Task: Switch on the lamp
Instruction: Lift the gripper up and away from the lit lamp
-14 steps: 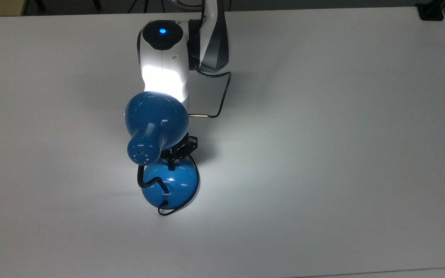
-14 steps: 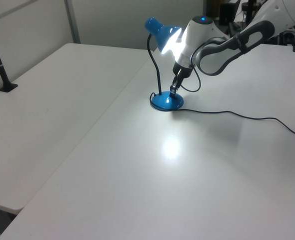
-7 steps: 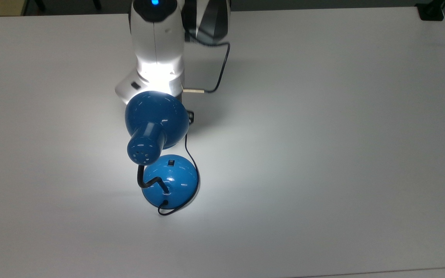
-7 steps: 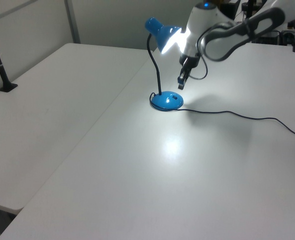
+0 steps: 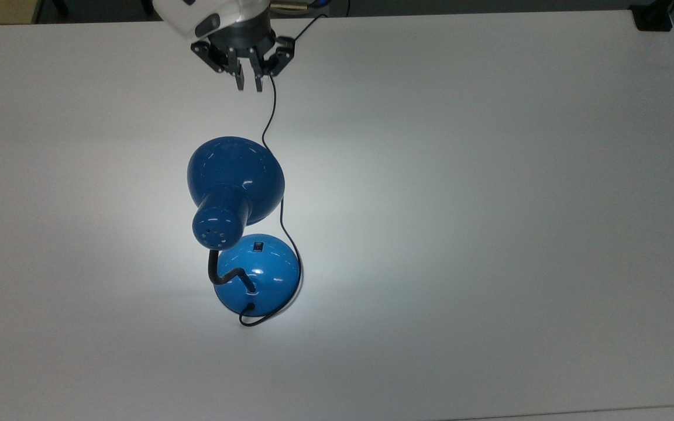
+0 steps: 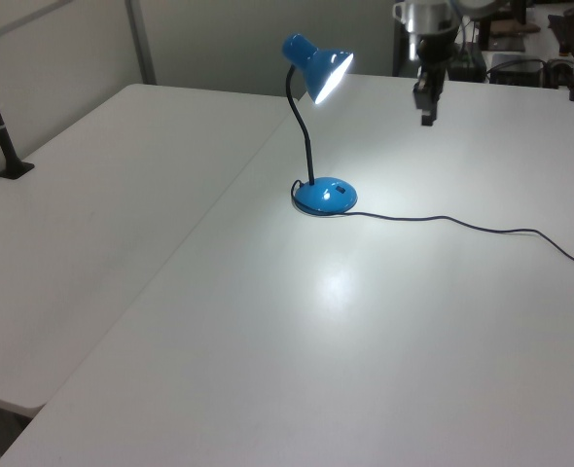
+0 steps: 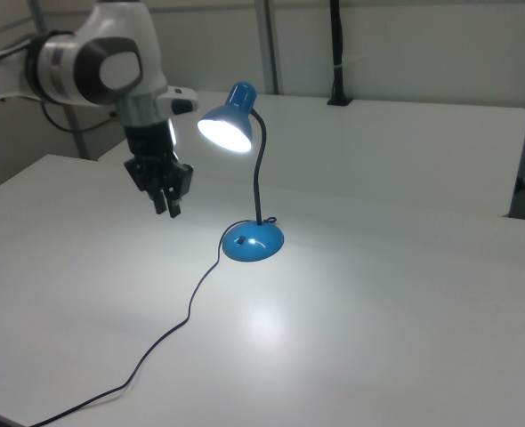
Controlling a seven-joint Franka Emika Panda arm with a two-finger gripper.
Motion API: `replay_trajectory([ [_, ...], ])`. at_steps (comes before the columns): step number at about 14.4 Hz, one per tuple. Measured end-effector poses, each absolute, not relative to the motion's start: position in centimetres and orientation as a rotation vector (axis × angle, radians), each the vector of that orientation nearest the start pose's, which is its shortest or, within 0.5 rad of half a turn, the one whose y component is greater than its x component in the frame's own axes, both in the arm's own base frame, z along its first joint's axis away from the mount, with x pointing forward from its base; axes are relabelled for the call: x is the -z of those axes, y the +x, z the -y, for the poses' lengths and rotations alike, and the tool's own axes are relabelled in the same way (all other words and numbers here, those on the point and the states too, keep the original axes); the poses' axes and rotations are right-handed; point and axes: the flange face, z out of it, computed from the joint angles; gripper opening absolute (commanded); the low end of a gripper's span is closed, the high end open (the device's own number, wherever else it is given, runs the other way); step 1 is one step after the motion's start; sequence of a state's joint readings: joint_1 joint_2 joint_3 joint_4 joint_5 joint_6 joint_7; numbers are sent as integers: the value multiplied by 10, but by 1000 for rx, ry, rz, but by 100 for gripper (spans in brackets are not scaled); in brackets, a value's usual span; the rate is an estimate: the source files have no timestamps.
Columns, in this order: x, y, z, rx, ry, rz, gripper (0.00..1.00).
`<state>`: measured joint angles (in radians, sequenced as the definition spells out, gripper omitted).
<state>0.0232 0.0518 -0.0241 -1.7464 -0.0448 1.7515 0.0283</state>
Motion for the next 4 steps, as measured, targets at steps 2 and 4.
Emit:
replay_trajectory([
  [2, -549, 559, 2, -86, -3186, -34, 100],
  [4, -561, 554, 5, -75, -3185, -58, 100],
])
